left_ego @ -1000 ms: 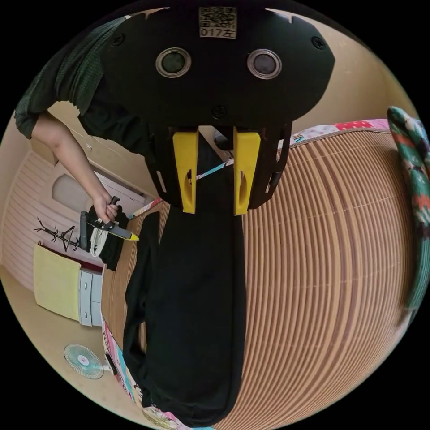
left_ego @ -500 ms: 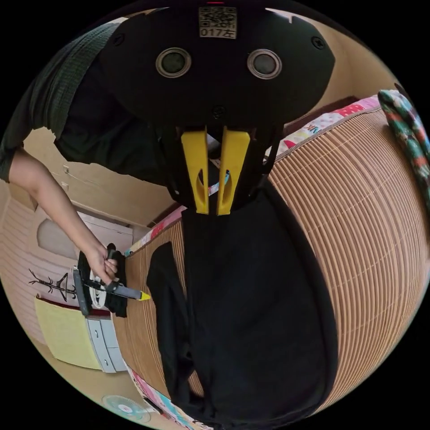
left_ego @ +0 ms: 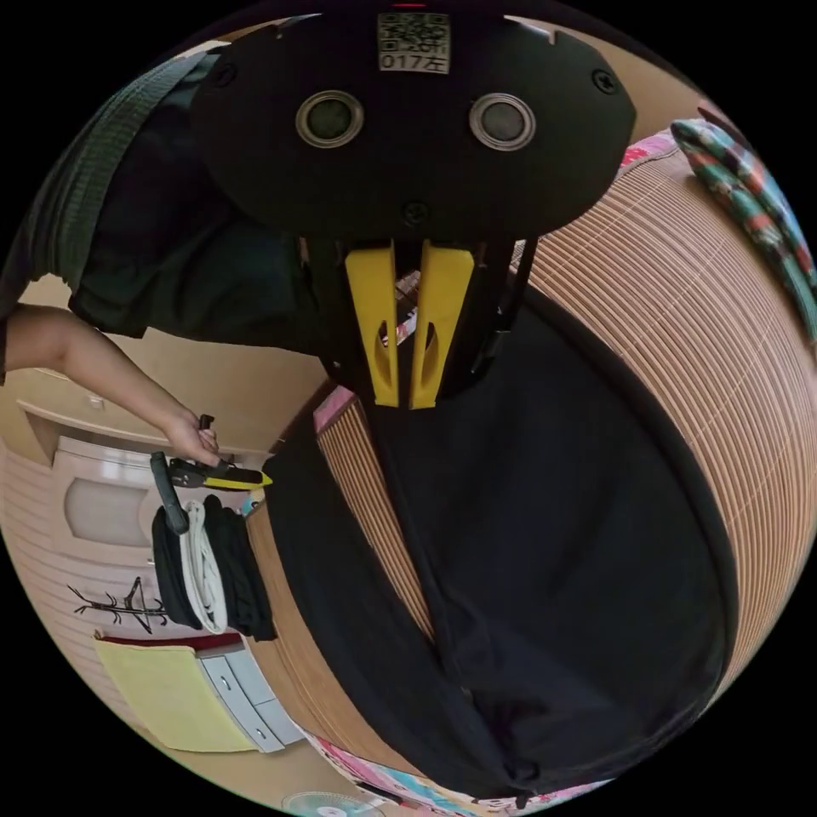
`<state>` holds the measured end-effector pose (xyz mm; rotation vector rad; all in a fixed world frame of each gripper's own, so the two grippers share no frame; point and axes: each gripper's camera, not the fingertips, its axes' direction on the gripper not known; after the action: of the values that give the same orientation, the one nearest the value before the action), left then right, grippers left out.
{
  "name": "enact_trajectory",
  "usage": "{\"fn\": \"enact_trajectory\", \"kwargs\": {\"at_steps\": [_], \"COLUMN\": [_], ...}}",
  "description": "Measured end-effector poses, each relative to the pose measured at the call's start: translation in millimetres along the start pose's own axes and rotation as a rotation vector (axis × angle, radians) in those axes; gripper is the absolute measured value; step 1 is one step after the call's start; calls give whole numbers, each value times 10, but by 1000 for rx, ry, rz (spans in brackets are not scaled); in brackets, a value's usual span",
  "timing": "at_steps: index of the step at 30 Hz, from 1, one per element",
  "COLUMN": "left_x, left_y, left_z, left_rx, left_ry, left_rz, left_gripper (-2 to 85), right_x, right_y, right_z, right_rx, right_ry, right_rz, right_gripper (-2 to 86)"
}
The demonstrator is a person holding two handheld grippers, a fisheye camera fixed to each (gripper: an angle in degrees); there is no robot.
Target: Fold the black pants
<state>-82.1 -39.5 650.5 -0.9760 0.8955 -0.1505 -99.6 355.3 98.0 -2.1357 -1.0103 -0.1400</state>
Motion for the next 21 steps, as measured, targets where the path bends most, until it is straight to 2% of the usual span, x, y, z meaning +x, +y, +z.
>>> {"fn": "enact_trajectory", "kwargs": {"at_steps": [2, 4, 7, 13, 18, 19, 21], "left_x": [-127, -258, -298, -205, -209, -181, -15], "left_y": [-81, -132, 16, 447, 485, 488, 464], "left_z": [103, 364, 436, 711, 755, 668, 166], "left_rx": [-31, -159, -86, -155, -335, -292, -22], "left_ry": [-70, -165, -161, -185, -143, -112, 103], "left_rz": [-59, -114, -141, -211, -306, -304, -255], "left_gripper": [1, -4, -9, -10, -7, -6, 3], "right_x": [45, 114, 182, 282, 373, 375, 311], "right_y": [-33, -8, 156, 562, 863, 955, 1096], "right_z": [8, 31, 6, -135, -436, -577, -827], "right_rx": [-32, -44, -8, 57, 118, 151, 214], "right_ry": [-30, -64, -91, -95, -180, -251, -368], "right_rz": [13, 14, -19, -85, -72, -75, -122], "right_gripper": [31, 31, 30, 27, 24, 23, 23]}}
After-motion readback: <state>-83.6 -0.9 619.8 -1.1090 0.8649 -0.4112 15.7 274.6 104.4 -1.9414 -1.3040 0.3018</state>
